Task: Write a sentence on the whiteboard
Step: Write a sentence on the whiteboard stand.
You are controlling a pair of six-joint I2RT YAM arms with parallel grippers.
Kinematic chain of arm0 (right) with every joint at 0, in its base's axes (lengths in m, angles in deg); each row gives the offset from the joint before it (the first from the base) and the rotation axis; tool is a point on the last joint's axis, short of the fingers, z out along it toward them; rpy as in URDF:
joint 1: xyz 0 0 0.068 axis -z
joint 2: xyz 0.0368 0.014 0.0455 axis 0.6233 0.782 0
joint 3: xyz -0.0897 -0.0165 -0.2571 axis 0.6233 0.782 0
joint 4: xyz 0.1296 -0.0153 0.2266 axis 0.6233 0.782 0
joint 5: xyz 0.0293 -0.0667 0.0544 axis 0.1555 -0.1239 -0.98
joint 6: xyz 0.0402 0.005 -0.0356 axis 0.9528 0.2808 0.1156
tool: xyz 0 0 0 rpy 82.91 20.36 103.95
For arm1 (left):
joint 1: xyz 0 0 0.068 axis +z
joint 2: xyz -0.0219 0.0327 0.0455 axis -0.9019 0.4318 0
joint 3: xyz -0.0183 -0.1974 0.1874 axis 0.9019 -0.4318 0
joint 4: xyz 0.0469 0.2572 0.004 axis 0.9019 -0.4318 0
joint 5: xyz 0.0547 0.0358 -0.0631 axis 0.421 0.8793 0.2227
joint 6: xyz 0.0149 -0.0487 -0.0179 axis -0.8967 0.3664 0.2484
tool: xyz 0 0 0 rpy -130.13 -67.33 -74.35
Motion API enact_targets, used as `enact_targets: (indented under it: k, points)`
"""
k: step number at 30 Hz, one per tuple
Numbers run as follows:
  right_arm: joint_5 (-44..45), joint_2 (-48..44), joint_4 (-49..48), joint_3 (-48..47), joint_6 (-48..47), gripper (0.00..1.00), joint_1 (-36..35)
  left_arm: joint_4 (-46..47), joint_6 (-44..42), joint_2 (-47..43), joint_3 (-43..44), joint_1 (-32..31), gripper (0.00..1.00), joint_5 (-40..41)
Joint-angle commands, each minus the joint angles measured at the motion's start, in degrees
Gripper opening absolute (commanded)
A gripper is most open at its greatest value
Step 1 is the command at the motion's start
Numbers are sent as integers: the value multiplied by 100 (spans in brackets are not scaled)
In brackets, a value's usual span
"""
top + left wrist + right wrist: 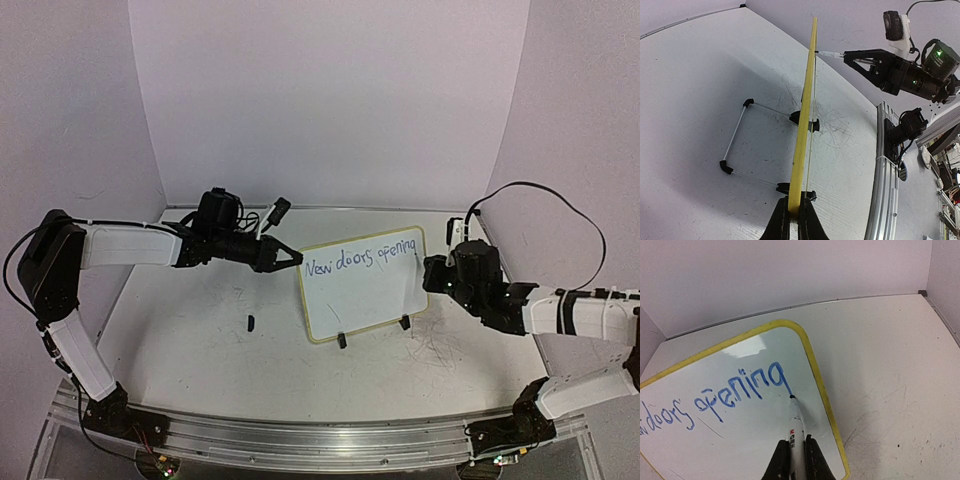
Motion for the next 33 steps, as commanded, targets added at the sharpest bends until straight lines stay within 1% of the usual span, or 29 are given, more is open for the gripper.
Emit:
enact_targets:
  k: [1, 6, 11, 15, 22, 33]
  points:
    - [-190, -91, 90, 180, 173, 0, 16, -385, -221, -97, -34, -82, 0, 28]
    - [-409, -84, 49, 253, 196, 0, 10, -385, -222, -94, -31, -82, 0, 21]
    - [-641, 52, -184, -20, 72, 0, -100, -385, -222, -84, -23, -89, 0, 21]
    - [-514, -120, -201, -86, 69, 0, -105, -385, -226, -95, -34, -90, 0, 44]
    - [-197, -599, 54, 103, 53, 0, 12, -385, -234, -110, -47, -87, 0, 57]
    - [-113, -329, 52, -144, -84, 0, 142, -385, -239, -110, -48, -91, 0, 59]
